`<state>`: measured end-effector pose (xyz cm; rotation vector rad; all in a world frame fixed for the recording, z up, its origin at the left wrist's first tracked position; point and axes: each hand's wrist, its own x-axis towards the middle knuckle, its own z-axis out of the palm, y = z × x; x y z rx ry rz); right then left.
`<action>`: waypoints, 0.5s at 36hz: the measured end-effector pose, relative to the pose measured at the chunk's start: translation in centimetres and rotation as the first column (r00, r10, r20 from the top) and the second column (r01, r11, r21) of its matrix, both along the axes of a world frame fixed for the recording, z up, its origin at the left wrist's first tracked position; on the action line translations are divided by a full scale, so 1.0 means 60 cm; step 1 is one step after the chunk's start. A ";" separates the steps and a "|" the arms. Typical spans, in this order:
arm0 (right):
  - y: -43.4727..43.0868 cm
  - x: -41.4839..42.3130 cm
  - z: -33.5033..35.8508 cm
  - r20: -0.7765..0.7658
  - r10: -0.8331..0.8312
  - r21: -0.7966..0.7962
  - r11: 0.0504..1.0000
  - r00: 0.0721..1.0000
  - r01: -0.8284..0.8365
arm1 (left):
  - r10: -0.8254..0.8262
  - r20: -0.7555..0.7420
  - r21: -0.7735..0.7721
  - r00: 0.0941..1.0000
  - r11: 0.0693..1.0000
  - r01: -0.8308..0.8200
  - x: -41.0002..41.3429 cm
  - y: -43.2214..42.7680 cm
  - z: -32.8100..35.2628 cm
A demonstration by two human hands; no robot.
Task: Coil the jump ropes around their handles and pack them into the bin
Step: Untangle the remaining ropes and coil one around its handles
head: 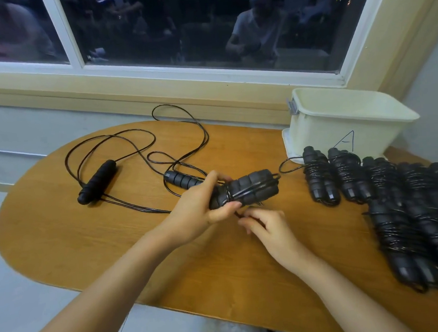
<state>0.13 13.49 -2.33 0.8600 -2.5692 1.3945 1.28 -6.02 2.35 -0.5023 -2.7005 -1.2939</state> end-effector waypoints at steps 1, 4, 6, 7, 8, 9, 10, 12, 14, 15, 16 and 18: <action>0.007 -0.004 0.000 -0.048 0.021 0.042 0.999 0.999 -0.019 | 0.012 -0.027 0.025 1.000 1.000 -0.012 -0.001 -0.006 0.002; 0.036 -0.018 0.001 -0.095 0.088 0.151 0.986 0.992 -0.073 | 0.051 -0.089 0.114 0.995 0.993 -0.040 -0.005 -0.024 0.009; 0.055 -0.028 0.003 -0.092 0.113 0.194 0.977 0.989 -0.094 | 0.072 -0.100 0.137 0.992 0.989 -0.058 -0.008 -0.034 0.011; 0.064 -0.034 0.005 -0.096 0.123 0.208 0.973 0.988 -0.101 | 0.073 -0.105 0.134 0.992 0.989 -0.059 -0.009 -0.038 0.011; 0.072 -0.039 0.007 -0.095 0.132 0.218 0.970 0.987 -0.109 | 0.067 -0.112 0.130 0.992 0.990 -0.052 -0.010 -0.039 0.010; 0.080 -0.044 0.009 -0.086 0.138 0.225 0.967 0.987 -0.116 | 0.058 -0.117 0.128 0.991 0.991 -0.043 -0.010 -0.039 0.010; 0.088 -0.049 0.012 -0.071 0.140 0.226 0.967 0.988 -0.121 | 0.050 -0.124 0.128 0.991 0.991 -0.034 -0.011 -0.038 0.011; 0.103 -0.058 0.019 0.013 0.144 0.188 0.972 0.990 -0.144 | 0.033 -0.139 0.140 0.990 0.990 -0.013 -0.012 -0.034 0.010; 0.114 -0.067 0.030 0.140 0.157 0.123 0.977 0.978 -0.174 | 0.019 -0.148 0.158 0.989 0.987 0.004 -0.014 -0.030 0.007; 0.117 -0.071 0.038 0.201 0.164 0.100 0.977 0.966 -0.187 | 0.013 -0.151 0.168 0.988 0.986 0.013 -0.015 -0.028 0.005; 0.121 -0.075 0.044 0.254 0.178 0.077 0.976 0.951 -0.203 | 0.005 -0.154 0.179 0.988 0.984 0.023 -0.016 -0.026 0.003; 0.131 -0.084 0.056 0.323 0.227 0.037 0.967 0.919 -0.252 | -0.009 -0.160 0.202 0.987 0.979 0.041 -0.016 -0.023 0.001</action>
